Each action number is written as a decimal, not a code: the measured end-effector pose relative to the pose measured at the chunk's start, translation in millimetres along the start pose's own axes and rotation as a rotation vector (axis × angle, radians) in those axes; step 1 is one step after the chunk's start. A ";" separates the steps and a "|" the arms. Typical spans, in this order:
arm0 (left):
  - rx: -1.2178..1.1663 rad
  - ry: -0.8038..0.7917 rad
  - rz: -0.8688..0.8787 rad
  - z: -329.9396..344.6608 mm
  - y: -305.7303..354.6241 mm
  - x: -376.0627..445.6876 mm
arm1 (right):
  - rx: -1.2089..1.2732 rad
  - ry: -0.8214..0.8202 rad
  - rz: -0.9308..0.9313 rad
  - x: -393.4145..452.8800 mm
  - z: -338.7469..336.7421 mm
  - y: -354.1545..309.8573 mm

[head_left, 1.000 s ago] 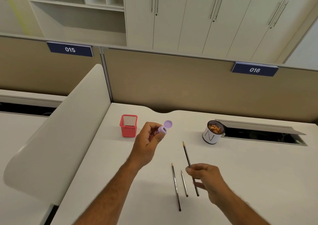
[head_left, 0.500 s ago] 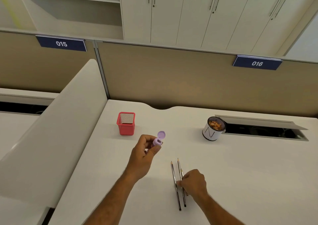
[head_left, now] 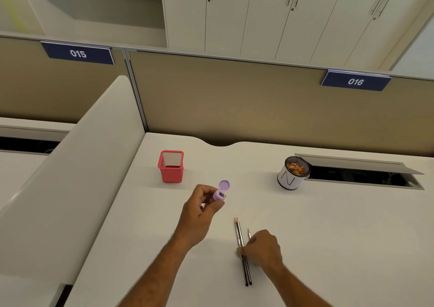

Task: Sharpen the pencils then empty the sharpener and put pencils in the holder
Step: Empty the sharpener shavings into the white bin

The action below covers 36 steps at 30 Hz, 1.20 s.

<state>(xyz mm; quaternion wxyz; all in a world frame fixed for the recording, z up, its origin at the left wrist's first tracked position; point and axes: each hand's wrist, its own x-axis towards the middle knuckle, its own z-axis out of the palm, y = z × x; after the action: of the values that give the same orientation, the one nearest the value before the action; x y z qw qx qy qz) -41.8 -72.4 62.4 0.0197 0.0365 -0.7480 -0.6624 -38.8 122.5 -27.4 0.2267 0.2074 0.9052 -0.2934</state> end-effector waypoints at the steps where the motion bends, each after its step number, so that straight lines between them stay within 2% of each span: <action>1: -0.005 -0.003 0.004 0.8 0.4 -0.3 | 0.013 0.037 -0.046 -1.4 -3.7 -1.4; 2: -0.012 -0.008 0.011 1.4 1.1 -1.1 | 0.065 0.079 -0.102 -3.7 -9.0 -4.7; 4: -0.029 -0.030 0.027 3.4 2.3 -2.4 | 0.360 0.110 -0.194 -13.0 -24.3 -16.4; 7: -0.043 -0.075 0.050 7.8 4.3 -4.1 | 0.846 0.024 -0.311 -32.2 -52.4 -40.2; 10: -0.052 -0.112 0.060 14.2 6.2 -4.2 | 1.036 -0.063 -0.454 -48.0 -74.7 -60.3; 15: -0.021 -0.111 0.086 21.9 13.3 -4.2 | 1.002 -0.034 -0.595 -63.4 -89.2 -72.1; 21: 0.028 -0.086 0.129 26.1 18.1 -3.8 | 0.911 0.123 -0.713 -65.8 -85.9 -65.7; 25: 0.020 -0.068 0.138 28.3 21.7 -2.8 | 0.717 0.264 -0.876 -65.7 -75.3 -62.2; 30: 0.055 -0.069 0.150 31.1 22.3 0.9 | 0.589 0.416 -0.984 -65.5 -67.5 -59.4; 36: 0.071 -0.072 0.150 35.3 18.3 2.3 | 0.589 0.434 -0.965 -65.2 -61.0 -56.8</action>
<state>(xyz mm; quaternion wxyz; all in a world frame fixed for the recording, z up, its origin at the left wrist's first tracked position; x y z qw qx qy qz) -47.3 -35.4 76.3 0.0411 -0.0425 -0.7719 -0.6330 -32.5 102.7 76.3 -0.1888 -0.1176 0.8033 -0.5526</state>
